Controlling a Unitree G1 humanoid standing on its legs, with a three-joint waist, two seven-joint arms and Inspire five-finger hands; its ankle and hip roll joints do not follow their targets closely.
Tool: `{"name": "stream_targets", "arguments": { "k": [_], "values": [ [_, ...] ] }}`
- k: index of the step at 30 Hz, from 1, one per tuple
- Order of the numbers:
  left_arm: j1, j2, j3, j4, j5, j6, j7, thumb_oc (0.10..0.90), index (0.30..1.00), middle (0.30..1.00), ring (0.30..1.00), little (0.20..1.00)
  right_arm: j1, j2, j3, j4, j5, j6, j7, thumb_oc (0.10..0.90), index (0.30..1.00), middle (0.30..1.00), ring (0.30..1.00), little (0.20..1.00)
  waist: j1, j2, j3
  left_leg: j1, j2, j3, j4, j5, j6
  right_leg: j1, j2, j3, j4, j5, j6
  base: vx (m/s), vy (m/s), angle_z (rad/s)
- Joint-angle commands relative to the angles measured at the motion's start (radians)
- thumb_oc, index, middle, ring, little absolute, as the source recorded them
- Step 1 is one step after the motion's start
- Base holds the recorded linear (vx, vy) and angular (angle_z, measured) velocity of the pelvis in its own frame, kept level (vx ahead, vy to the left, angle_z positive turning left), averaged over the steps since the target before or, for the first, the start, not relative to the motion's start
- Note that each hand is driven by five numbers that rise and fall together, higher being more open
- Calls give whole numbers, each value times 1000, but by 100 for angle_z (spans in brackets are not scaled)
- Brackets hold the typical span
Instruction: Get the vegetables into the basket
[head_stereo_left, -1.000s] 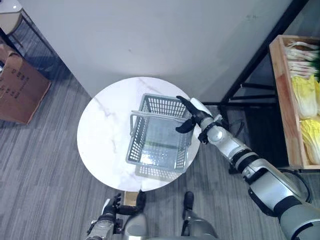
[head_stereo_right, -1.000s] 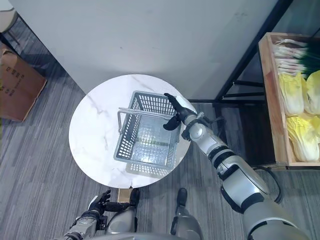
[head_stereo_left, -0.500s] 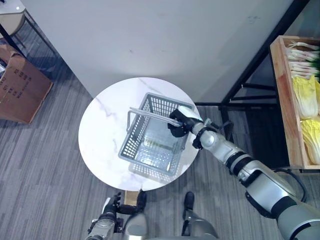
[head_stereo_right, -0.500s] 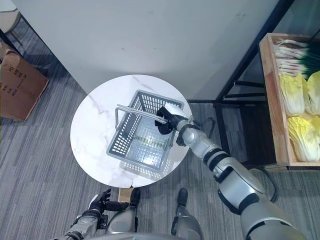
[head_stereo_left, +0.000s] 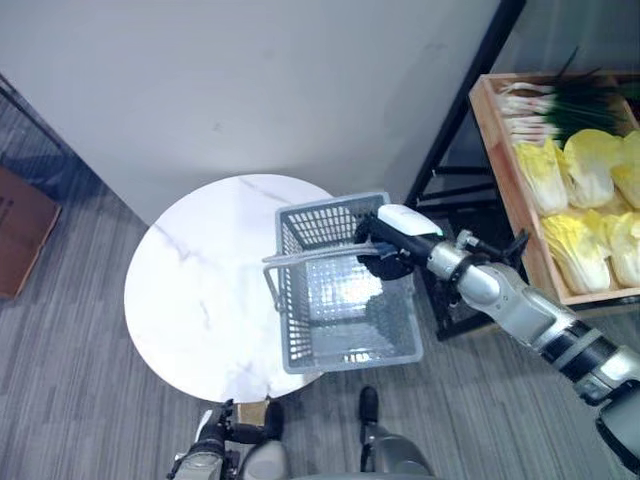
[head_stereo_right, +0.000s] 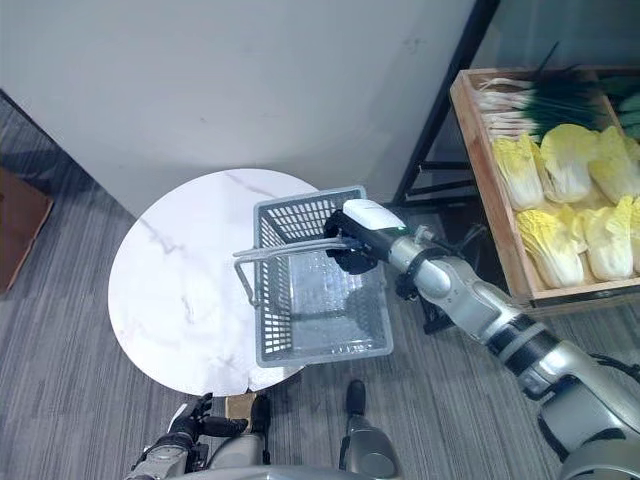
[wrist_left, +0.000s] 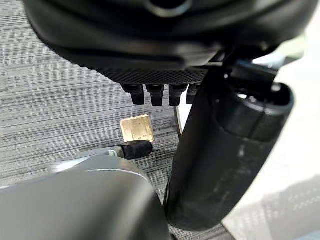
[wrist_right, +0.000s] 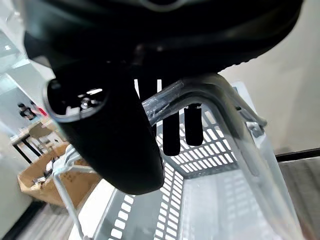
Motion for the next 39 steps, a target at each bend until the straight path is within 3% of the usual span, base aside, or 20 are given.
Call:
{"name": "stream_targets", "arguments": {
  "k": [1, 6, 17, 20, 23, 25, 26, 27, 28, 30, 33, 36, 38, 39],
  "values": [
    [40, 33, -51, 109, 50, 9, -14, 900, 1000, 1000, 1000, 1000, -93, 43, -166, -125, 124, -138, -53, 400, 300, 300, 300, 300, 7, -46, -69, -17, 32, 2, 0, 0, -62, 36, -117, 49, 0, -24, 107, 31, -20, -15],
    [59, 33, -35, 110, 64, 9, -20, 900, 1000, 1000, 1000, 1000, -16, -32, -237, -203, 154, -155, -34, 400, 300, 300, 300, 300, -15, -39, -82, 1, 39, 17, 0, -8, -63, 42, -112, 58, 0, -28, 107, 23, -14, -9],
    [78, 25, 30, 113, 42, 12, -18, 900, 1000, 1000, 1000, 1000, 162, -44, -380, -256, 146, -170, -42, 400, 300, 300, 300, 300, -39, -38, -89, 52, 35, 51, 5, -22, -49, 65, -113, 75, 0, -39, 108, 13, 2, -5],
    [67, 33, 47, 102, 33, 10, -12, 900, 1000, 1000, 1000, 1000, 184, -35, -407, -260, 143, -171, -50, 400, 300, 300, 300, 300, -45, -56, -53, -1, 19, 56, 128, -69, -39, 51, -131, 97, 29, -31, 109, -66, 25, -17],
    [61, 37, 40, 97, 46, 9, -15, 900, 1000, 1000, 1000, 1000, 204, -33, -431, -259, 137, -172, -58, 400, 300, 300, 300, 300, -51, -61, -41, -16, 9, 69, 157, -92, -26, 25, -140, 118, 56, -27, 121, -95, 126, -23],
    [51, 47, 18, 88, 85, 2, -16, 900, 1000, 1000, 1000, 1000, 229, -33, -464, -273, 106, -173, -65, 400, 300, 300, 300, 300, -84, -63, -23, -12, -28, 109, 138, -101, -1, -38, -165, 169, 89, 57, 172, -144, 238, -37],
    [50, 47, 18, 88, 85, 2, -16, 900, 1000, 1000, 1000, 1000, 230, -33, -464, -274, 106, -173, -65, 400, 300, 300, 300, 300, -81, -65, -24, -12, -29, 113, 137, -100, 0, -40, -166, 173, 88, 59, 174, -211, 183, -48],
    [36, 58, 7, 76, 91, -4, -12, 900, 1000, 1000, 1000, 1000, 222, -33, -467, -283, 88, -171, -76, 400, 300, 300, 300, 300, -98, -70, -12, -19, -46, 150, 117, -92, 3, -92, -180, 198, 71, 172, 185, -242, 148, -52],
    [28, 67, 0, 68, 94, -7, -13, 900, 1000, 1000, 1000, 1000, 211, -31, -463, -284, 78, -169, -82, 400, 300, 300, 300, 300, -106, -70, -2, -27, -43, 170, 112, -86, 4, -116, -185, 196, 64, 198, 185, -314, 203, -65],
    [28, 83, -13, 47, 107, -11, -15, 900, 1000, 1000, 1000, 1000, 200, -27, -455, -297, 64, -166, -88, 400, 300, 300, 300, 300, -101, -64, 10, -35, -32, 215, 120, -88, 13, -134, -196, 125, 60, 162, 183, -207, 159, -92],
    [24, 100, -29, 17, 120, -5, -19, 900, 1000, 1000, 1000, 1000, 179, -27, -442, -294, 71, -164, -88, 400, 300, 300, 300, 300, -77, -42, 21, -62, -3, 293, 106, -52, 23, -102, -228, -60, 168, 41, 144, -273, 164, -128],
    [28, 108, -21, 14, 127, 1, -25, 900, 1000, 1000, 1000, 1000, 170, -19, -434, -292, 76, -164, -85, 400, 300, 300, 300, 300, -54, -32, 1, -76, 20, 370, 85, -21, 30, -28, -245, -135, 269, -32, 128, -201, 94, -93],
    [34, 110, -19, 12, 126, 2, -27, 900, 1000, 1000, 1000, 1000, 161, -15, -424, -293, 79, -167, -83, 400, 300, 300, 300, 300, -46, -30, -12, -69, 20, 374, 83, -40, 24, 8, -251, -139, 290, -62, 133, -65, 66, -52],
    [39, 112, -13, 8, 125, 1, -28, 900, 1000, 1000, 1000, 1000, 143, -3, -407, -290, 83, -168, -80, 400, 300, 300, 300, 300, -24, -28, -26, -86, 31, 414, 96, -31, 34, 51, -269, -193, 338, -69, 128, -157, -4, -74]
  ]
}}
